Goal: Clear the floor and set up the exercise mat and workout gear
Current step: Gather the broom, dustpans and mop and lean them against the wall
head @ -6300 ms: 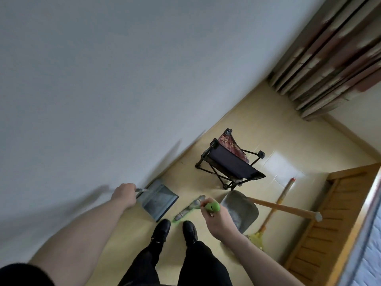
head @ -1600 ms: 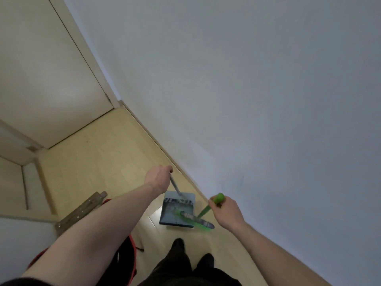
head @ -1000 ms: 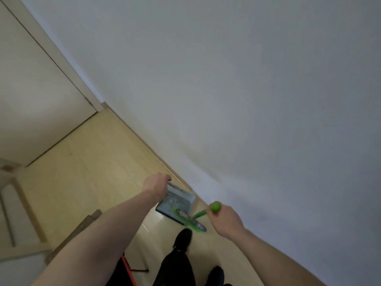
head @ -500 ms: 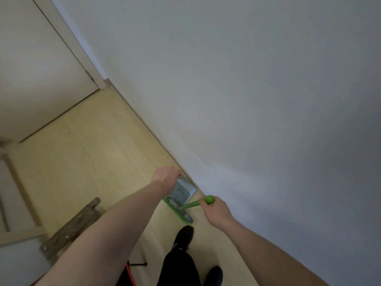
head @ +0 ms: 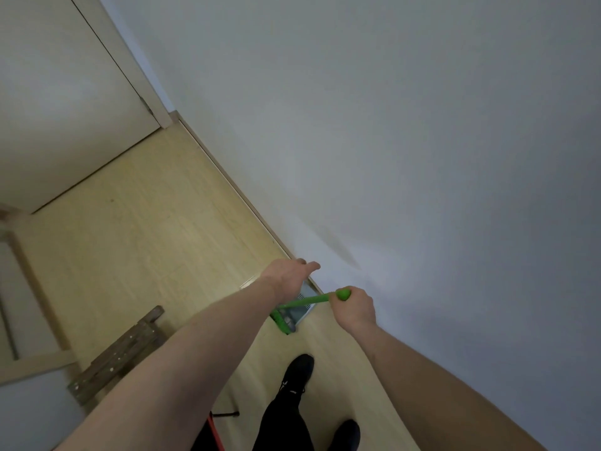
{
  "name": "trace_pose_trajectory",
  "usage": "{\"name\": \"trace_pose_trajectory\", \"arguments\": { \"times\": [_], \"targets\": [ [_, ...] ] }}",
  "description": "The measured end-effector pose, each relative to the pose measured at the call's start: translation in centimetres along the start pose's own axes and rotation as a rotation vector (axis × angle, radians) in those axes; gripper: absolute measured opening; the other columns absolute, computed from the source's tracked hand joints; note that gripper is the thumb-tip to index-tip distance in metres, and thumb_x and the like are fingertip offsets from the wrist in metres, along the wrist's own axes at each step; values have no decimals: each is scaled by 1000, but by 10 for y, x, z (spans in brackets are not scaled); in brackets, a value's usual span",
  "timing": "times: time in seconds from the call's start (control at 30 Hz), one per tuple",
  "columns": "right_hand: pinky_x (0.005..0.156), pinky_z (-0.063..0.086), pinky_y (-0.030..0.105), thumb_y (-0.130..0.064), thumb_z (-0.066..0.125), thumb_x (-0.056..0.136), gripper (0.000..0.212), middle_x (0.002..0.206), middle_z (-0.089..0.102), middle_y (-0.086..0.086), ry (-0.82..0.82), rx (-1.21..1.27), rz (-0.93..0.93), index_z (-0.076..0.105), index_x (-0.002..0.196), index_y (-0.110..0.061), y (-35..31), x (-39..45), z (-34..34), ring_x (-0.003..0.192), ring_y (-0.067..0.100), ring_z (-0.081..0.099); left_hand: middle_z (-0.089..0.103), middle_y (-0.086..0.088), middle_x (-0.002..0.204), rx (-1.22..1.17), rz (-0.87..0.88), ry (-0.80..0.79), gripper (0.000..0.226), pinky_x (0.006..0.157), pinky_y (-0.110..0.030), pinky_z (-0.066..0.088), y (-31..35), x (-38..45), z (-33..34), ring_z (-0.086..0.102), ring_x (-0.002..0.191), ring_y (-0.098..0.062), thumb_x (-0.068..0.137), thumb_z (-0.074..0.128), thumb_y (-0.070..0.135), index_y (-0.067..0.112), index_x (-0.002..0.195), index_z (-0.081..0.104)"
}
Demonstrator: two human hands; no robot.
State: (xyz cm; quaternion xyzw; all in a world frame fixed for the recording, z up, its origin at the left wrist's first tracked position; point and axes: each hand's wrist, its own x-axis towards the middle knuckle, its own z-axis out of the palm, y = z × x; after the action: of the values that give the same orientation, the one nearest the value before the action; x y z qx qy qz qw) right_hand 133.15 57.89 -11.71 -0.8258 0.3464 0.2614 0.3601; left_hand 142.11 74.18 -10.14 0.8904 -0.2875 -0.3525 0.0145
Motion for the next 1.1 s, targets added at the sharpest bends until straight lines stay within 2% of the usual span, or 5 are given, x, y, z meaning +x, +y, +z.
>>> {"name": "trace_pose_trajectory", "arguments": {
  "times": [0.23, 0.33, 0.47, 0.67, 1.1],
  "targets": [
    [79, 60, 40, -41, 67, 91, 22, 96, 71, 4, 121, -29, 48, 67, 98, -20, -3, 24, -7, 85, 26, 70, 47, -6, 148, -15, 65, 31, 102, 61, -35, 48, 6, -1, -18, 66, 97, -30, 84, 58, -10, 29, 162, 5],
    [81, 63, 43, -51, 65, 87, 40, 106, 73, 4, 84, 1, 82, 65, 114, -21, -2, 24, -7, 86, 28, 73, 47, -4, 149, -90, 34, 54, 99, 61, -36, 49, -1, -3, -18, 66, 94, -29, 86, 57, -6, 31, 162, 5],
    [93, 58, 41, -52, 64, 87, 65, 126, 67, 3, 27, 54, 152, 49, 142, -22, 6, 8, -8, 99, 30, 73, 41, 1, 155, -175, -57, 78, 95, 69, -34, 52, -13, -18, -9, 66, 104, -28, 86, 61, -4, 31, 161, 13],
    [98, 48, 32, -35, 60, 97, 56, 139, 60, 5, 7, 14, 78, 42, 147, -19, 18, -48, -35, 123, 23, 60, 34, 3, 160, -193, -78, 68, 83, 85, -39, 57, -18, -47, -3, 65, 113, -27, 88, 67, 6, 26, 157, 25],
    [104, 40, 28, -28, 57, 99, 52, 151, 47, 0, 44, 0, -5, 44, 150, -24, 103, -175, -88, 129, 17, 53, 52, 2, 139, -103, 141, 146, 46, 96, -36, 51, 94, -116, -30, 54, 121, -22, 90, 52, 9, 22, 133, 56]
  ]
}}
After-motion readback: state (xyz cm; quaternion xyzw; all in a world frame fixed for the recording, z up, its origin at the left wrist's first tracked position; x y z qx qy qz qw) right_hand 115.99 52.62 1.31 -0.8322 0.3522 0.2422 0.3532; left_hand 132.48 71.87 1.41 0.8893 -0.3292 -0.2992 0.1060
